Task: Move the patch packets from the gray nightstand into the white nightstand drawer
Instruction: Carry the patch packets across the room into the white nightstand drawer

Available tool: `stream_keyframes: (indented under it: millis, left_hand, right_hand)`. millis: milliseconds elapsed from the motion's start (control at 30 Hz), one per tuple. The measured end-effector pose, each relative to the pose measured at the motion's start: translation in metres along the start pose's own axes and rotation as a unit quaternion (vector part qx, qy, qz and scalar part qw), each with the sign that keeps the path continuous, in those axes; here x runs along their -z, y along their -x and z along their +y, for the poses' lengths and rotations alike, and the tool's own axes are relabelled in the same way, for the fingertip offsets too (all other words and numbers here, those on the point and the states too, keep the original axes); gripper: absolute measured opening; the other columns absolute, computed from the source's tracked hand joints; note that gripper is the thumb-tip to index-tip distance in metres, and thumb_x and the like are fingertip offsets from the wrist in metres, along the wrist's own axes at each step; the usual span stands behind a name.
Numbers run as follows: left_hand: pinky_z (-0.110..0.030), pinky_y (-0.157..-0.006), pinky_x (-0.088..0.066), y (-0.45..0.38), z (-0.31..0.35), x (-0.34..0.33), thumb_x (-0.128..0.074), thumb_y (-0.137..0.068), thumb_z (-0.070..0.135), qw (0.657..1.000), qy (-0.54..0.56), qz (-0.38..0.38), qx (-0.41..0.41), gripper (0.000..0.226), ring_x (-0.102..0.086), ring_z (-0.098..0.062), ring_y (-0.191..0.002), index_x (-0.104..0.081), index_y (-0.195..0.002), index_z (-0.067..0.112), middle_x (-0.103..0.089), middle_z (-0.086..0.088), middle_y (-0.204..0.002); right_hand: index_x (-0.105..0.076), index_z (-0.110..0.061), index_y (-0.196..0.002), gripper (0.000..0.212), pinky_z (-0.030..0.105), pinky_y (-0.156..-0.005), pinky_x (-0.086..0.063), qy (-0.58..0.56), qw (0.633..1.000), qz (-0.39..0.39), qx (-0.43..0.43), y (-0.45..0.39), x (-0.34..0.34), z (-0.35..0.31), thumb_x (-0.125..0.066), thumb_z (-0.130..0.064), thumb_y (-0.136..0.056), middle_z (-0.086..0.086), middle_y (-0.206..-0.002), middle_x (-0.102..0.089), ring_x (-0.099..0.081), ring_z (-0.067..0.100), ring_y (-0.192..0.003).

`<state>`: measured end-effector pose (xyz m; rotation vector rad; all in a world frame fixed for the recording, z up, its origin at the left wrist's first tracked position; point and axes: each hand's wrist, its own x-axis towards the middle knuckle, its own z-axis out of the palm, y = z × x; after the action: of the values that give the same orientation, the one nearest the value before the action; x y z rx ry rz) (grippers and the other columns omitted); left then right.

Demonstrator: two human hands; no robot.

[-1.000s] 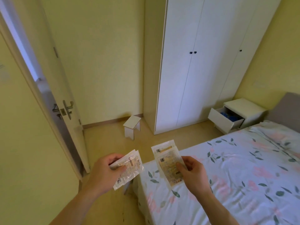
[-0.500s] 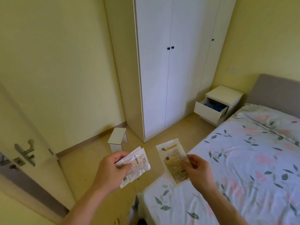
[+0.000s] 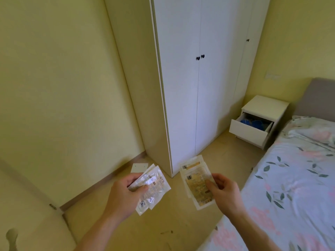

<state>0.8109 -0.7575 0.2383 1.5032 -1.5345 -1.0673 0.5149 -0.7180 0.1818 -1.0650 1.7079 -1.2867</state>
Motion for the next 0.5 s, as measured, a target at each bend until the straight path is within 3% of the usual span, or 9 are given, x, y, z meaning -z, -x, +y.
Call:
stream_keyframes:
  millis: [200, 333, 500]
  left_hand:
    - [-0.022, -0.062, -0.053, -0.107, -0.011, 0.016, -0.079, -0.083, 0.011, 0.999, -0.028, -0.019, 0.004, 0.023, -0.074, -0.006, -0.078, -0.076, -0.094, 0.031, -0.077, 0.014, -0.088]
    - [-0.027, -0.062, -0.057, -0.175, -0.023, 0.033, -0.078, -0.084, 0.011, 0.996, -0.054, -0.073, -0.006, 0.020, -0.073, -0.006, -0.073, -0.075, -0.091, 0.030, -0.077, 0.016, -0.084]
    - [-0.018, -0.056, -0.054, -0.249, -0.035, 0.034, -0.076, -0.087, 0.008, 0.987, -0.064, -0.143, -0.030, 0.017, -0.073, -0.004, -0.074, -0.074, -0.091, 0.024, -0.077, 0.014, -0.085]
  right_hand:
    - [-0.073, -0.025, -0.106, 0.011, 0.018, -0.059, -0.058, 0.013, 0.998, 0.053, -0.015, -0.056, -0.039, -0.013, -0.067, -0.020, -0.097, -0.011, -0.091, -0.079, -0.076, 0.004, -0.078]
    - [-0.073, -0.026, -0.105, 0.011, 0.020, -0.061, -0.059, 0.010, 0.995, 0.097, -0.029, -0.086, -0.077, -0.018, -0.067, -0.021, -0.098, -0.010, -0.092, -0.079, -0.076, 0.005, -0.078]
    - [-0.073, -0.027, -0.101, 0.011, 0.019, -0.060, -0.058, 0.009, 0.989, 0.145, -0.041, -0.110, -0.109, -0.021, -0.066, -0.019, -0.098, -0.015, -0.087, -0.078, -0.076, 0.005, -0.076]
